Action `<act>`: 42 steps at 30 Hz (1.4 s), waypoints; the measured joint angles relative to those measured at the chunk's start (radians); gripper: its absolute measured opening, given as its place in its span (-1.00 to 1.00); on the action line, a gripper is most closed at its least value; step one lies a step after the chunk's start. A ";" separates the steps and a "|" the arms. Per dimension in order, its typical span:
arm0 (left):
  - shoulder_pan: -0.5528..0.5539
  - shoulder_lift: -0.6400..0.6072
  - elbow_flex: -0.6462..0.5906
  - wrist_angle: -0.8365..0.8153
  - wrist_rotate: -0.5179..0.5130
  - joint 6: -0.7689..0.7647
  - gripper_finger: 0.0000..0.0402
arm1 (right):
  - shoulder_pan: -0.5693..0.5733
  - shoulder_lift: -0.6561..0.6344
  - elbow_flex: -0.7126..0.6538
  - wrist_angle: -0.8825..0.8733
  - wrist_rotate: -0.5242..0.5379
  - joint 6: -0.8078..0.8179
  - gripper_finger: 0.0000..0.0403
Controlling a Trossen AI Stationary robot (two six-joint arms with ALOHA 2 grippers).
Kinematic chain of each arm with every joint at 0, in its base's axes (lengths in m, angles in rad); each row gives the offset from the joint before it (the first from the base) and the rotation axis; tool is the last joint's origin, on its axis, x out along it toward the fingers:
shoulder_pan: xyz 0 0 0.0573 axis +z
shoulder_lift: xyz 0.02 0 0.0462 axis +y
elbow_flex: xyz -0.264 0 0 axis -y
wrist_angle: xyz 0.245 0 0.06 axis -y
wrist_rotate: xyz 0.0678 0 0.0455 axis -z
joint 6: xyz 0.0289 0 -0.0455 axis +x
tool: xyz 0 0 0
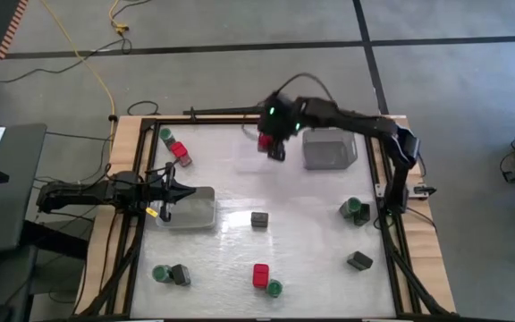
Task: Sort spices by type
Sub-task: Put the red seasoning can into the transparent bin
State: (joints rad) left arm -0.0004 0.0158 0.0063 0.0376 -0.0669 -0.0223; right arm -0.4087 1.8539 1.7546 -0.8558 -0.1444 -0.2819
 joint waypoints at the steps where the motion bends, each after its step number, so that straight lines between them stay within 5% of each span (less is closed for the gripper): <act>1: 0.000 0.000 0.000 0.000 0.000 0.000 -1.00 | -0.027 0.003 0.000 0.005 -0.034 -0.017 0.19; 11: 0.000 0.000 0.000 0.000 0.000 0.000 -1.00 | -0.114 0.017 -0.056 0.022 -0.125 -0.234 0.19; 25: 0.000 0.000 0.000 0.000 0.000 0.000 -1.00 | -0.125 0.017 -0.251 0.245 -0.168 -0.287 0.19; 42: 0.000 0.000 0.000 0.000 0.000 0.000 -1.00 | -0.144 0.132 -0.193 0.212 -0.173 -0.248 0.19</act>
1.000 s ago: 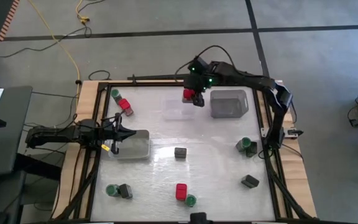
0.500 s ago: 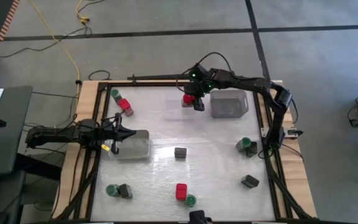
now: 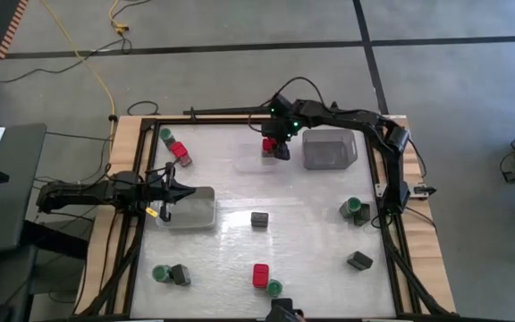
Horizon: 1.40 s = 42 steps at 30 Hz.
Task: Sort spices by type
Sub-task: Put the red seasoning can into the transparent bin
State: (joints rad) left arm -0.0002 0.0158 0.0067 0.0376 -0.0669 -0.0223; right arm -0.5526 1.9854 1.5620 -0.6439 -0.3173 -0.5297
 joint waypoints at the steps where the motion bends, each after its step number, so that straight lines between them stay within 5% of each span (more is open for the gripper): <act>1: 0.000 0.000 0.000 0.000 0.000 0.000 -1.00 | -0.004 0.000 0.003 0.001 0.000 0.000 0.19; 14: 0.000 0.000 0.000 0.000 0.000 0.000 -1.00 | -0.024 0.017 0.032 -0.039 -0.077 0.005 0.19; 42: 0.000 0.000 0.000 0.000 0.000 0.000 -1.00 | -0.028 0.032 0.034 -0.006 0.004 -0.078 0.41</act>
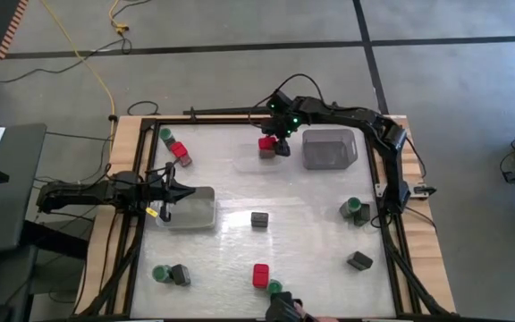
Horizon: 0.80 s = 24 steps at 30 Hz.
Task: Sort spices by type
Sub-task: Put the red seasoning can into the transparent bin
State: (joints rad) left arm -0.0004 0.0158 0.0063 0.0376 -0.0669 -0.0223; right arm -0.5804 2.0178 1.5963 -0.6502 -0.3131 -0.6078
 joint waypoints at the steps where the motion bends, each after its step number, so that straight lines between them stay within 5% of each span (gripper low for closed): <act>1: 0.000 0.000 0.000 0.000 0.000 0.000 -1.00 | 0.000 0.000 0.000 0.000 0.012 -0.001 0.41; 24: 0.000 0.000 0.000 0.000 0.000 0.000 -1.00 | 0.000 0.000 0.000 -0.028 0.054 0.122 0.42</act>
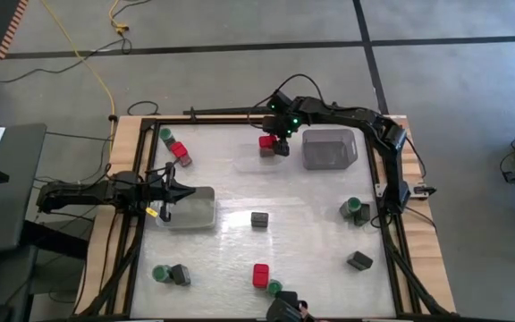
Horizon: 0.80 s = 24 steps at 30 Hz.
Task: Sort spices by type
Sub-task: Put the red seasoning can into the transparent bin
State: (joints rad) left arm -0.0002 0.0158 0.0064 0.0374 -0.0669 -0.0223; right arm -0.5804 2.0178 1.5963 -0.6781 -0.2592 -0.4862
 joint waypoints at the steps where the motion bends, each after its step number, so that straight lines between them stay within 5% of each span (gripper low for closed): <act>1: 0.000 0.000 0.000 0.000 0.000 0.000 -1.00 | 0.000 0.000 0.000 0.000 0.000 0.000 0.42; 24: 0.000 0.000 0.000 0.000 0.000 0.000 -1.00 | -0.015 -0.004 0.000 -0.004 0.000 0.063 0.42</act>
State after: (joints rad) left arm -0.0004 0.0158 0.0065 0.0376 -0.0669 -0.0223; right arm -0.5953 2.0136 1.5963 -0.6816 -0.2596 -0.4234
